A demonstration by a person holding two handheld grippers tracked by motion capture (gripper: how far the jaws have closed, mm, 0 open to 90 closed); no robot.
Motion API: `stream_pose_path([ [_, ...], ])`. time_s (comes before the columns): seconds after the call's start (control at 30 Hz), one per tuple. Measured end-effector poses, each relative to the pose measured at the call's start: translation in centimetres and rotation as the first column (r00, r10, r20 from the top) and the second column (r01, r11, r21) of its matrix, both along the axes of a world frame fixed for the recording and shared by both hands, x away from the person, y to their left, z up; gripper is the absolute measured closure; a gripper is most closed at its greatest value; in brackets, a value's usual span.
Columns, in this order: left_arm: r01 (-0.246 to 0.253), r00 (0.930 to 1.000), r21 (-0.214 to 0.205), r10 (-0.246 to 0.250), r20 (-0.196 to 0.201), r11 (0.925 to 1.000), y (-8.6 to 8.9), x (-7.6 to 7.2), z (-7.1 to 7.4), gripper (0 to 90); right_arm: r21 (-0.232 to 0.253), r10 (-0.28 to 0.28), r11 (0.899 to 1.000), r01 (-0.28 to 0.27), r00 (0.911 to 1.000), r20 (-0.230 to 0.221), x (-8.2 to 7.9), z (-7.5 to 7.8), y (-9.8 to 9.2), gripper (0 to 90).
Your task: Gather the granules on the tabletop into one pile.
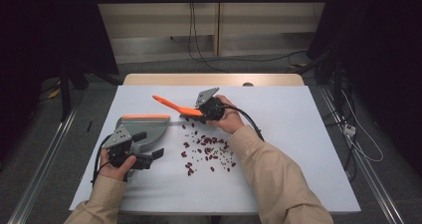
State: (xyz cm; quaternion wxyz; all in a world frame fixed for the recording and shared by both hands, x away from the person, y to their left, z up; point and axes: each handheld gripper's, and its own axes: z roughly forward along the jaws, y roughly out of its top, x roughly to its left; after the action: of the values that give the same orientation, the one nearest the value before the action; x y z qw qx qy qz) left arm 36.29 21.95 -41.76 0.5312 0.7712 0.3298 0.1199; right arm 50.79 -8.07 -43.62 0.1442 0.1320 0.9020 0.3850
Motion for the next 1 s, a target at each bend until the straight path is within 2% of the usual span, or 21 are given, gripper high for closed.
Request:
stream_pose_path([
  [0.17, 0.001, 1.0000, 0.003, -0.001, 0.003, 1.0000, 0.0, -0.1, 0.0, 4.7, 0.011, 0.071, 0.997, -0.071, 0.9974, -0.012, -1.2, 0.0, -0.8, 71.2],
  [0.5, 0.000, 1.0000, 0.006, 0.000, 0.005, 1.0000, 0.0, -0.1, 0.1, 4.7, -0.007, 0.151, 0.988, -0.152, 0.9880, -0.030, -3.8, 0.3, -1.6, 71.0],
  [0.73, 0.009, 0.9999, 0.015, -0.009, 0.007, 0.9999, -0.1, -0.3, 0.1, 4.7, -0.015, 0.180, 0.983, -0.181, 0.9829, -0.037, -6.1, 0.5, -2.5, 70.8],
  [1.0, 0.019, 0.9998, 0.023, -0.019, 0.004, 0.9996, -0.4, -0.3, 0.0, 4.8, 0.015, 0.176, 0.984, -0.176, 0.9832, -0.047, -7.6, 0.5, -3.2, 70.9],
])
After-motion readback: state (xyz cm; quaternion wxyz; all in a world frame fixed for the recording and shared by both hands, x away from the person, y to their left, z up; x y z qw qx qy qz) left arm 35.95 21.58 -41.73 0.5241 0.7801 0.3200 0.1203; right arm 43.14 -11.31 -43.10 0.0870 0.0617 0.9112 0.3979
